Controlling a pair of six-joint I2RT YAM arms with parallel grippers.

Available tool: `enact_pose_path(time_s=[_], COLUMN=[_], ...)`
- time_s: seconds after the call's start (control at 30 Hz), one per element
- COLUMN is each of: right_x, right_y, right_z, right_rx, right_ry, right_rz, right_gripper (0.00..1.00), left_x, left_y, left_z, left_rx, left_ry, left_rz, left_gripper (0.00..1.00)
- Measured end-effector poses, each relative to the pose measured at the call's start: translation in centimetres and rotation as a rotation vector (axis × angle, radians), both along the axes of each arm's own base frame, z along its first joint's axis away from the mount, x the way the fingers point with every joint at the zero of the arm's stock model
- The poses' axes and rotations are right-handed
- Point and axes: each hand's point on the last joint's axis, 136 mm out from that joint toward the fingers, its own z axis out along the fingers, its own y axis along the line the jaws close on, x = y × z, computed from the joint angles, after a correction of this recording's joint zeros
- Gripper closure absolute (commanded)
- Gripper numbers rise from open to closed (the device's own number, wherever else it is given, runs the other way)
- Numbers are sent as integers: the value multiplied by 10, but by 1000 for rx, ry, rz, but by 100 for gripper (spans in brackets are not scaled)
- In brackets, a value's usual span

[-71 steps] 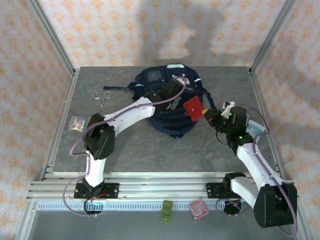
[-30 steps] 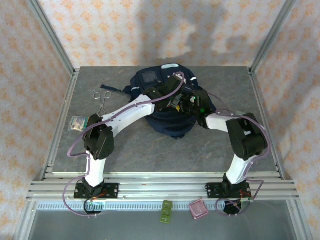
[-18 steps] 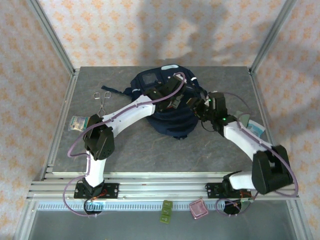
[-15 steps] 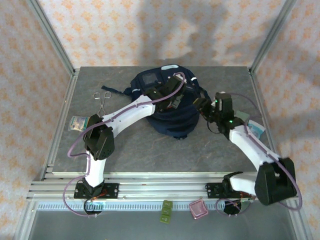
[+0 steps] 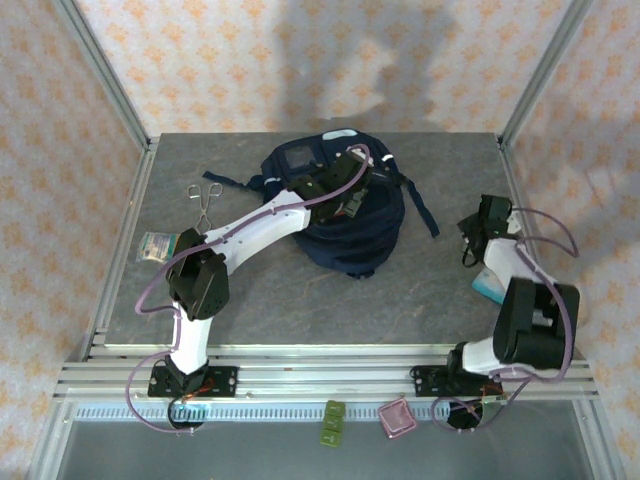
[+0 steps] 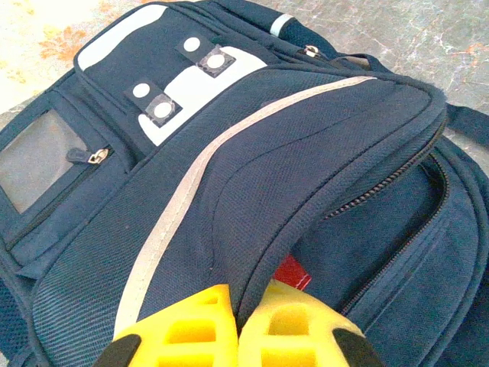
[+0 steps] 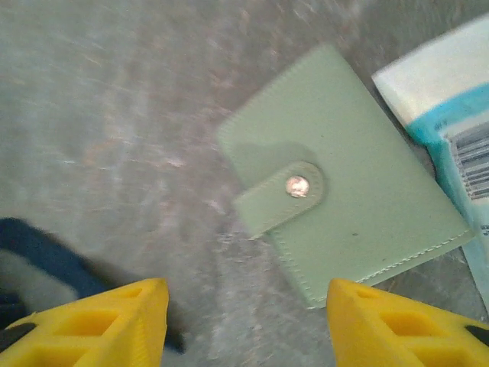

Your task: Pack books, pencil case, and school supplies into a backpack

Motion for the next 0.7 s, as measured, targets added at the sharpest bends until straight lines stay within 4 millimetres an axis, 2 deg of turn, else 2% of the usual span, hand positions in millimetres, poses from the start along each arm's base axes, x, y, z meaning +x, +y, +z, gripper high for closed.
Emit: enact_pose_path(time_s=[0.07, 0.17, 0.33, 0.5, 0.6, 0.7], right_x=[3, 12, 34, 43, 48, 47], right_y=[-1, -3, -8, -1, 16, 46], right_z=[-16, -26, -36, -36, -36, -35], right_rx=[7, 13, 32, 60, 72, 91], right_ry=[35, 51, 44, 16, 4, -5], right_rz=[0, -2, 2, 41, 95, 179], right_gripper=[45, 45, 47, 50, 50, 50], left_x=[-1, -1, -2, -2, -2, -2], left_y=[-2, -3, -4, -5, -5, -6], left_z=[-3, -6, -9, -12, -12, -12], left_rx=[-10, -21, -30, -33, -35, -36], left_ry=[4, 10, 18, 20, 19, 18], left_rz=[-2, -1, -2, -5, -6, -7], left_gripper=[100, 100, 100, 100, 100, 100])
